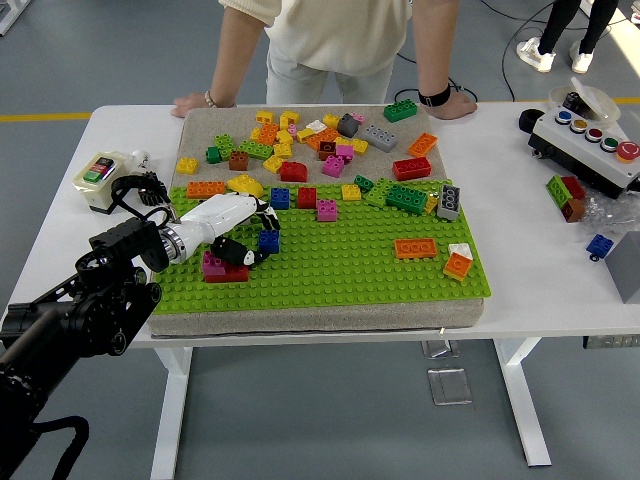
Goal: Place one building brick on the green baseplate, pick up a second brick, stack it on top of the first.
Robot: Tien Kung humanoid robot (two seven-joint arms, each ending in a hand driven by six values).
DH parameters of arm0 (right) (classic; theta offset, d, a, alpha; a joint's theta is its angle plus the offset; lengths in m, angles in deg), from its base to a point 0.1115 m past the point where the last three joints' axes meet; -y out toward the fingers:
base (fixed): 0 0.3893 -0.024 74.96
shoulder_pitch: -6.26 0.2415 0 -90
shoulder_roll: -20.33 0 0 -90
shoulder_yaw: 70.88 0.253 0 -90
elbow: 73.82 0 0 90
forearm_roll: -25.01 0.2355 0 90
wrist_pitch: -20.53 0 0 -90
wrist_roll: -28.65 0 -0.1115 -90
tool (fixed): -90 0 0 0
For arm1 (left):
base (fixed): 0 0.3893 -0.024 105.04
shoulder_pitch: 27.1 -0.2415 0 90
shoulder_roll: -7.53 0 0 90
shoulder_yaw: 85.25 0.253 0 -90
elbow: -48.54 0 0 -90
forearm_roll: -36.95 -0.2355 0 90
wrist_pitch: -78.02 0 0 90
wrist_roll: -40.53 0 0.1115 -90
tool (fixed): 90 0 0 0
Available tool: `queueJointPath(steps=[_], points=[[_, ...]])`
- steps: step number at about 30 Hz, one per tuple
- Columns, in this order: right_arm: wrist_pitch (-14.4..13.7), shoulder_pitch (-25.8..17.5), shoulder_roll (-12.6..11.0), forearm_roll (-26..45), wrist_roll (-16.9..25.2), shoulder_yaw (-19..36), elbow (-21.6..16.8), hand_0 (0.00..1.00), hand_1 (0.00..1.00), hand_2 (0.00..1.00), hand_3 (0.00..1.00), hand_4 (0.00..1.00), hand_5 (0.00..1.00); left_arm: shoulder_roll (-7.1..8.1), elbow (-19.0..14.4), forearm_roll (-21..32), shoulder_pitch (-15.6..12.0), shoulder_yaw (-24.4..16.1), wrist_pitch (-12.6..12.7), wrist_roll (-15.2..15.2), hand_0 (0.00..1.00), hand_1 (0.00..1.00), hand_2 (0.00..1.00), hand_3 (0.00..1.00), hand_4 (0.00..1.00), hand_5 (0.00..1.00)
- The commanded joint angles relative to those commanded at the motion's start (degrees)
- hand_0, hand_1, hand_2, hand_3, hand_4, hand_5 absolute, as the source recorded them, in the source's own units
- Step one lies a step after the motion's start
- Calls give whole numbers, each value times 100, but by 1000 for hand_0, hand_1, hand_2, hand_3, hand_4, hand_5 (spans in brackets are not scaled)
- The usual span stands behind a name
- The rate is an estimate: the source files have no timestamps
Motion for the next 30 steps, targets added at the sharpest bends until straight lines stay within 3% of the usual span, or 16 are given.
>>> queueJointPath(steps=[30], points=[[30, -4, -1, -25, -9, 63, 0, 740, 658, 710, 597, 924, 509, 53, -326, 0, -91, -112, 67, -3, 851, 703, 576, 557, 704, 70]])
